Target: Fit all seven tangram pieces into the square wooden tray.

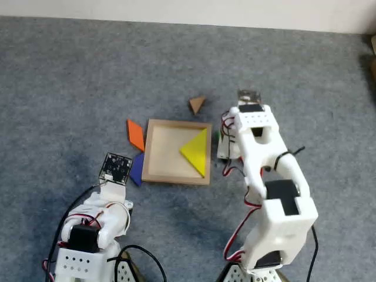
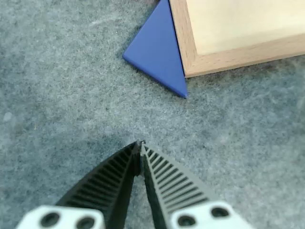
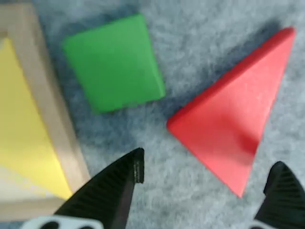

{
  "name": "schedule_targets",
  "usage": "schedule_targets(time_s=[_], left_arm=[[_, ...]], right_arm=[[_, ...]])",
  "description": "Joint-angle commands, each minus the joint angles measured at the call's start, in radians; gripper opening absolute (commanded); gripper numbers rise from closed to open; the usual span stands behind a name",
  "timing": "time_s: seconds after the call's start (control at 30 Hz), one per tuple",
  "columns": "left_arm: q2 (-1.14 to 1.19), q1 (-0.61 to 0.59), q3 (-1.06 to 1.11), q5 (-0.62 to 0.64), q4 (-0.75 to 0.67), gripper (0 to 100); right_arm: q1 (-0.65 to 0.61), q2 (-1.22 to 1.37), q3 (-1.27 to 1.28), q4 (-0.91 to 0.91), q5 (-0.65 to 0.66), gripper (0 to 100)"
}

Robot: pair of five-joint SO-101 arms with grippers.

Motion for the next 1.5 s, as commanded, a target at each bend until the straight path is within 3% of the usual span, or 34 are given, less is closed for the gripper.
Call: schedule_targets(time_s=[0.0, 1.0, 1.47], left_arm=[[-0.033, -0.008, 0.019, -0.008, 0.005, 1], [-0.033, -0.008, 0.019, -0.008, 0.005, 1], [-0.033, -0.008, 0.019, -0.008, 0.005, 1]], right_arm=[[0.041, -0.008, -0.068, -0.018, -0.011, 37.9], [0.084, 0.082, -0.064, -0.102, -0.018, 37.8], [0.114, 0.051, -0.064, -0.074, 0.040, 21.4]])
